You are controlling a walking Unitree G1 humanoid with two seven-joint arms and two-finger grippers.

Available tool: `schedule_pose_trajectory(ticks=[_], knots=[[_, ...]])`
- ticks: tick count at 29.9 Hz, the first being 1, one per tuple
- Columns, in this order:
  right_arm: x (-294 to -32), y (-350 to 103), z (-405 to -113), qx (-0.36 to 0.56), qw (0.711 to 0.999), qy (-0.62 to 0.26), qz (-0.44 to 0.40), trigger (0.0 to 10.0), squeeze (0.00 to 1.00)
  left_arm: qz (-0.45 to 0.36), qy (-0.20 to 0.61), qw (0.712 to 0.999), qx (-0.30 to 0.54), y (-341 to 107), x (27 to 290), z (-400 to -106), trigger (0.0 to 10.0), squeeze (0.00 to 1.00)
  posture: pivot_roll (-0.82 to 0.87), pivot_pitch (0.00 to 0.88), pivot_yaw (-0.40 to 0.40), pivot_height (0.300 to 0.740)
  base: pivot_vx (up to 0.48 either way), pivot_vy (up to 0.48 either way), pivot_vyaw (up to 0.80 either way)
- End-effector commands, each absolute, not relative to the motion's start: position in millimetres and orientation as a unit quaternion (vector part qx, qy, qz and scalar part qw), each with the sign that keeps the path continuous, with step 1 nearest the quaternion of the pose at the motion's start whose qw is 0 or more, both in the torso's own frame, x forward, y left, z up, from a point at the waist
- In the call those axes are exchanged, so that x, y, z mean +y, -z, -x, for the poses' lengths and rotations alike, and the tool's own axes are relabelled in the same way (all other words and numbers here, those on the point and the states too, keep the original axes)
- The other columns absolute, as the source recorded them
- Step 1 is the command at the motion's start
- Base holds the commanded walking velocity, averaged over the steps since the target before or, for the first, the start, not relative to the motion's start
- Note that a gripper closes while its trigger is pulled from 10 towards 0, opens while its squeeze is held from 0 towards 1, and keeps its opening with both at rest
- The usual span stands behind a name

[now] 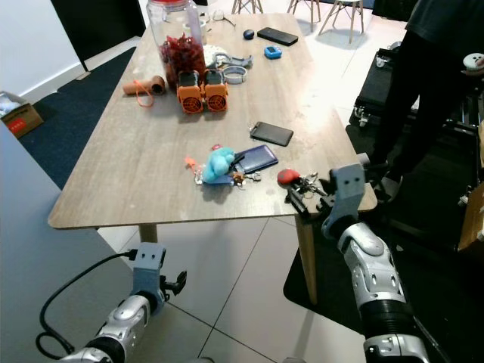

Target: Hang keys on a hook

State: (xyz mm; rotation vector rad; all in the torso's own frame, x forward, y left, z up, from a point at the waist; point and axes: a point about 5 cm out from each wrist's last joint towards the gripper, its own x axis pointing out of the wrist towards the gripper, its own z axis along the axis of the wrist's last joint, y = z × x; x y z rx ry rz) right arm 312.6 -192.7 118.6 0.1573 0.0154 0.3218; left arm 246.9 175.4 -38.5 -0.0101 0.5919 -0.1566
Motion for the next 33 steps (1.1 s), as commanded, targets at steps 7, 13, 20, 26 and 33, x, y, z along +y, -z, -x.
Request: schedule_pose_trajectory(ticks=[7,13,20,26,33], knots=[[-198.0,-98.1,-304.3,0.045,0.986,-0.081,-0.139,0.0,0.00,-0.001,0.081,0.951,0.299,40.3,177.7,-244.5,10.0,0.00,0.01,0.080,0.038,0.740,0.000,0.000,0.00],[-198.7,-91.4,-309.5,0.059,0.984,-0.044,-0.162,10.0,0.00,-0.002,0.082,0.950,0.301,41.0,177.2,-243.5,10.0,0.00,0.02,0.084,0.039,0.740,0.000,0.000,0.00],[-199.5,-91.0,-314.9,0.065,0.984,-0.022,-0.164,10.0,0.00,-0.003,0.081,0.950,0.302,41.7,178.0,-242.4,10.0,0.00,0.02,0.087,0.038,0.740,0.000,0.000,0.00],[-200.5,-93.2,-321.4,0.057,0.983,-0.008,-0.177,10.0,0.00,-0.006,0.081,0.949,0.304,42.1,179.4,-241.6,10.0,0.00,0.02,0.090,0.039,0.740,0.000,0.000,0.00],[-199.4,-96.7,-330.9,0.051,0.981,0.001,-0.187,10.0,0.00,-0.008,0.080,0.949,0.305,42.3,180.5,-241.2,10.0,0.00,0.02,0.091,0.036,0.740,0.000,0.000,0.00]])
